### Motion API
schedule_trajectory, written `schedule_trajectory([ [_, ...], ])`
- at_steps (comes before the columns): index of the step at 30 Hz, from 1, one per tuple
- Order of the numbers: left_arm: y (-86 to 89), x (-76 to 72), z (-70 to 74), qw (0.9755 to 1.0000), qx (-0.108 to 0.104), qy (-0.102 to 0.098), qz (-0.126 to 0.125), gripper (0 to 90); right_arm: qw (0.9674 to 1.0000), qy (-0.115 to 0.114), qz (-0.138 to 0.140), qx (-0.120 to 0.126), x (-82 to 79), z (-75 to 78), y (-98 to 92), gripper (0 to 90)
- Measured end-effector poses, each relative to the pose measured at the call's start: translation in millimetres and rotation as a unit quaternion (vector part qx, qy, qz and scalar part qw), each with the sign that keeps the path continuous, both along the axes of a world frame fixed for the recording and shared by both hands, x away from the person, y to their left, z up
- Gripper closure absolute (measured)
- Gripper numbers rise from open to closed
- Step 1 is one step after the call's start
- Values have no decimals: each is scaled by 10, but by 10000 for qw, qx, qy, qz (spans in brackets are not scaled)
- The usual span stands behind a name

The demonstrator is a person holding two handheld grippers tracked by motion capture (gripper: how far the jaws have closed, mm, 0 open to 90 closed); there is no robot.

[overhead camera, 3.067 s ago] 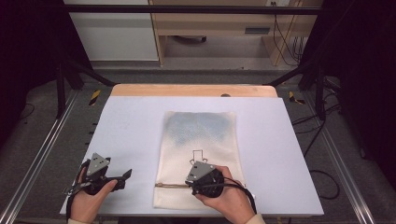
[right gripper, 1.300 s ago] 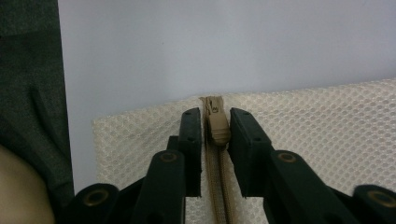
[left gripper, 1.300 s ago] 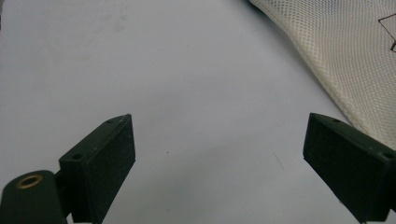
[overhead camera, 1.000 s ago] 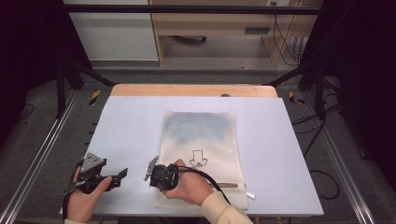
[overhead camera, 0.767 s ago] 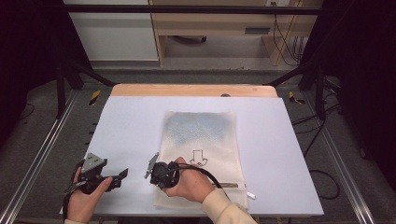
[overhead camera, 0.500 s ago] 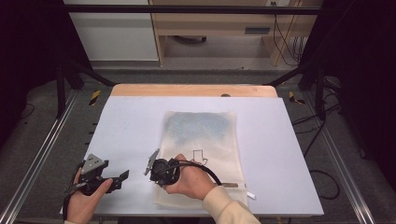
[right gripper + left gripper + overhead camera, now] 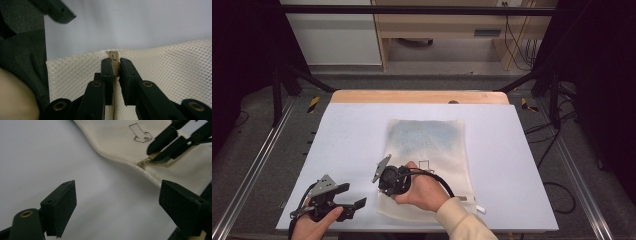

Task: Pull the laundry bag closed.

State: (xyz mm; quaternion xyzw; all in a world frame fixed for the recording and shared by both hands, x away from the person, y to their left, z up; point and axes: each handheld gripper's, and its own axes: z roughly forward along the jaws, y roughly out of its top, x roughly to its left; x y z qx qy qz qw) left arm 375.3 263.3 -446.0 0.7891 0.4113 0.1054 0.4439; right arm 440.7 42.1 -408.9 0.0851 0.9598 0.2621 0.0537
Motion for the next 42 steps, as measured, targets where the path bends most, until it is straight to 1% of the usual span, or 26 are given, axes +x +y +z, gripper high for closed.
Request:
schedule_trajectory([
  [2,-54,-12,-5,9999,-111,41,-86,142,10000,12,-9,12,-5,-3,3,818],
  [3,-75,-15,-8,9998,-125,69,-115,140,10000,31,15,5,-5,-5,6,817],
  [4,-105,-12,-15,9998,-112,74,-177,140,10000,32,30,-4,-5,-6,9,818],
  [7,-145,-10,-31,9997,-88,87,-230,142,10000,62,15,-5,-13,-11,15,818],
  [8,-173,3,-51,9993,-169,158,-279,146,10000,66,18,12,-13,-15,15,818],
  [10,-190,9,-62,9992,-202,178,-302,152,10000,65,31,52,-13,-17,14,818],
  [11,-225,26,-80,9986,-283,224,-375,155,9999,66,46,68,-13,-14,13,818],
  [12,-243,34,-84,9984,-307,233,-404,163,9999,72,51,83,-14,-11,12,818],
  [15,-300,55,-108,9983,-257,257,-456,189,9999,63,58,113,-8,-3,5,818],
  [17,-314,62,-118,9982,-251,281,-466,218,9999,83,41,143,-4,4,-2,818],
  [18,-337,74,-132,9978,-253,325,-516,225,9998,89,29,169,-5,6,-2,818],
  [23,-387,112,-162,9971,-303,378,-588,281,9998,69,28,183,-7,15,-11,818],
  [26,-416,127,-184,9968,-267,413,-635,307,9998,74,25,182,-11,21,-18,818],
  [28,-430,138,-193,9965,-296,423,-652,330,9998,88,19,203,-15,21,-22,818],
  [31,-443,162,-209,9962,-277,445,-688,365,9997,85,36,212,-16,24,-24,818],
  [36,-459,189,-234,9955,-268,484,-773,440,9997,89,32,222,-22,23,-23,819],
  [38,-460,202,-246,9949,-307,516,-806,475,9997,91,43,232,-24,18,-23,819],
  [42,-452,215,-246,9946,-381,492,-836,550,9996,99,30,255,-27,7,-29,818],
])
